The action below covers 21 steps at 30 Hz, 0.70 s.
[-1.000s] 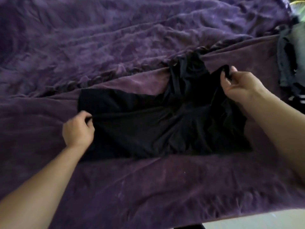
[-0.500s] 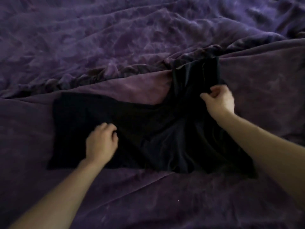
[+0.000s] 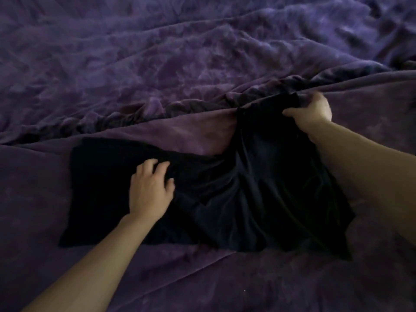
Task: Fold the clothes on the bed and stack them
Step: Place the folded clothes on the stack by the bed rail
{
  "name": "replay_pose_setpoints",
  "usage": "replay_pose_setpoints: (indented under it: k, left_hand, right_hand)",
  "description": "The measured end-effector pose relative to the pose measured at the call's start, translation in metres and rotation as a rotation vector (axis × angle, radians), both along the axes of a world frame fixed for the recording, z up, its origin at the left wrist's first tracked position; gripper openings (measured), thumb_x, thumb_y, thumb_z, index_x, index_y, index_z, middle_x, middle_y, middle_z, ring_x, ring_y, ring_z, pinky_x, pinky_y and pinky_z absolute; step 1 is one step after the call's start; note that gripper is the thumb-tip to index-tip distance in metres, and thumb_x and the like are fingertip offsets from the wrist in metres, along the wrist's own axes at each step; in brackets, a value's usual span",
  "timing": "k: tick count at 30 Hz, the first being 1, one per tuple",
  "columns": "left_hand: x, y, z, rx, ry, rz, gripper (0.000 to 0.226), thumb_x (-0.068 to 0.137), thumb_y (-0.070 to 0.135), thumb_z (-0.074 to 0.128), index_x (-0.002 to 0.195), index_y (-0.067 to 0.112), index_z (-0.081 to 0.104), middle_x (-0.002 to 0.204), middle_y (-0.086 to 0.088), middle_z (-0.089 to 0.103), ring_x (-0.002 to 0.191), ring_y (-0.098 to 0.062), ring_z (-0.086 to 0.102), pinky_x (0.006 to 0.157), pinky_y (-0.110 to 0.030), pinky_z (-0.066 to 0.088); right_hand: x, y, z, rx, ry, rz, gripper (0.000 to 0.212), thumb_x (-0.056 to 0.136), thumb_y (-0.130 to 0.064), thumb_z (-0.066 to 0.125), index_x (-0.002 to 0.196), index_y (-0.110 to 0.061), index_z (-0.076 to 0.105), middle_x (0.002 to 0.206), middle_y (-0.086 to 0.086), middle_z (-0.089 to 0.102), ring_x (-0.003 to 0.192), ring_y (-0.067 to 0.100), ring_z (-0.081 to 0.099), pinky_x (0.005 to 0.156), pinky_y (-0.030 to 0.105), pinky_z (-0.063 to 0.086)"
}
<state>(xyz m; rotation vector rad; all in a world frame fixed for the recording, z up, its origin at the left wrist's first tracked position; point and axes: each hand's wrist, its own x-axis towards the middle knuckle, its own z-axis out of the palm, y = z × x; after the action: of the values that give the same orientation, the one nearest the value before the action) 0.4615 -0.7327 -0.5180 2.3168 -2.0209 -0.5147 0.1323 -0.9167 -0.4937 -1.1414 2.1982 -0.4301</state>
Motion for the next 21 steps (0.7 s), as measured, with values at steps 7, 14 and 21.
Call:
replay_pose_setpoints:
  k: [7,14,21]
  left_hand:
    - [-0.089,-0.04,-0.009,0.035,0.29,-0.039,0.079,0.083,0.046,0.066,0.146,0.017,0.029,0.14,-0.005,0.042,0.131,-0.022,0.037,0.107,-0.037,0.033]
    - [-0.093,-0.048,0.001,0.079,0.274,-0.065,0.082,0.077,0.021,0.072,0.147,0.017,0.028,0.139,-0.009,0.042,0.128,-0.028,0.039,0.102,-0.039,0.038]
    - [-0.124,-0.01,0.011,-0.275,0.235,-0.376,0.042,0.076,0.004,0.053,0.117,0.007,0.064,0.13,-0.019,0.052,0.122,-0.037,0.048,0.101,-0.048,0.042]
  right_hand:
    - [0.0,0.0,-0.009,0.073,-0.47,0.048,0.035,0.058,0.001,0.08,0.09,-0.007,0.071,0.087,0.014,0.072,0.079,0.032,0.07,0.073,0.048,0.059]
    - [-0.073,0.14,0.02,-0.085,0.074,1.242,0.045,0.048,-0.004,0.058,0.083,-0.029,0.071,0.114,-0.003,0.069,0.118,0.021,0.058,0.099,0.036,0.039]
    - [-0.106,0.207,-0.002,-0.167,0.19,0.542,0.034,0.079,-0.011,0.059,0.11,-0.019,0.069,0.124,0.006,0.063,0.118,0.033,0.056,0.097,0.045,0.047]
